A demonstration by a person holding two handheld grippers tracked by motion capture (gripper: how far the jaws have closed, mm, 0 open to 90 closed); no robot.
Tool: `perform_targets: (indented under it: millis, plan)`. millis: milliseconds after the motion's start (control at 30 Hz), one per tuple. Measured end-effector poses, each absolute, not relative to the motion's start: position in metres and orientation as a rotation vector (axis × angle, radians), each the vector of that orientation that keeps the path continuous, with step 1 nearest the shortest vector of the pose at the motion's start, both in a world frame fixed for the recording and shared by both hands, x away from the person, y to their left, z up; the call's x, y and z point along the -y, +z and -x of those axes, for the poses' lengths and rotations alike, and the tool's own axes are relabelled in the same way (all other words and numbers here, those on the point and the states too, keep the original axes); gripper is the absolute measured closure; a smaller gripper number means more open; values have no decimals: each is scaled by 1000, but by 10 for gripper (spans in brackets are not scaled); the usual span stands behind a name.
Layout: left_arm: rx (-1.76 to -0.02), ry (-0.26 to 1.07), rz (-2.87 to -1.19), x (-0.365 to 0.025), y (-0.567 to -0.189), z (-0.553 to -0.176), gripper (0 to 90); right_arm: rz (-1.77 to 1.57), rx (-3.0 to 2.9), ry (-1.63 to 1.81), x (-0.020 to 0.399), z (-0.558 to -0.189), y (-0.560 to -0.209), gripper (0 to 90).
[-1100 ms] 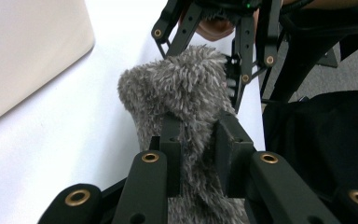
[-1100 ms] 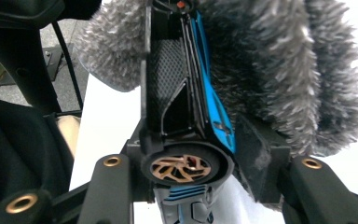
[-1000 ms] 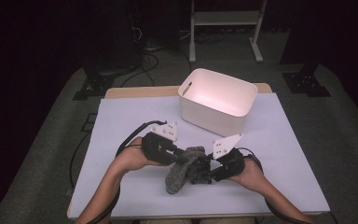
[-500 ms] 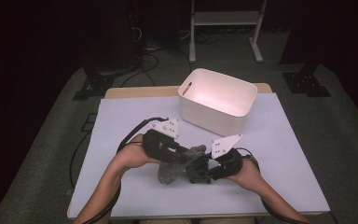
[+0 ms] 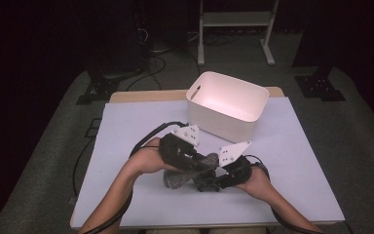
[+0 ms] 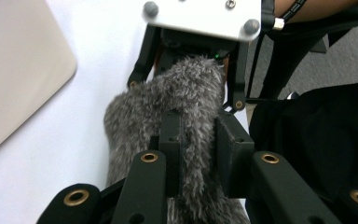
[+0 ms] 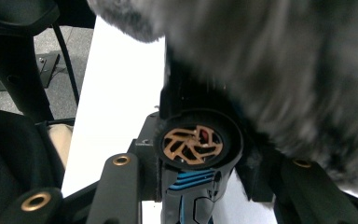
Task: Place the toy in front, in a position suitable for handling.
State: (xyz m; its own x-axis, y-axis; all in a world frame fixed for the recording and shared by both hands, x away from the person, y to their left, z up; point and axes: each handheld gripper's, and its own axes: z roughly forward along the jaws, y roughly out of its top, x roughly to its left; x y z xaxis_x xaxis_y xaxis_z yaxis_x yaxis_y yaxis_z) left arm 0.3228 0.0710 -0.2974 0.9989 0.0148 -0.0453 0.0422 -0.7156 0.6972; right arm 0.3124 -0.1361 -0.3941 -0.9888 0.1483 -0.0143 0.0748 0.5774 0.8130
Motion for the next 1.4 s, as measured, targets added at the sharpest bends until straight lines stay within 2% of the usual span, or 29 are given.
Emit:
perform_targets:
  millis: [167, 400, 900, 1233, 1400]
  plan:
    - [-113, -32, -2378, -90, -307, -326, 745, -218, -2726, 1393, 142, -315, -393, 561]
    - [-175, -101, -2316, -101, -337, -331, 739, -266, -2737, 1388, 149, -317, -392, 562]
    - [-220, -70, -2299, -126, -333, -329, 740, -197, -2770, 1338, 118, -319, -382, 575]
    - [-249, -5, -2300, -150, -316, -326, 740, -134, -2750, 1373, 80, -328, -376, 577]
    - [-266, -25, -2315, -146, -329, -328, 740, -130, -2784, 1313, 76, -329, -378, 576]
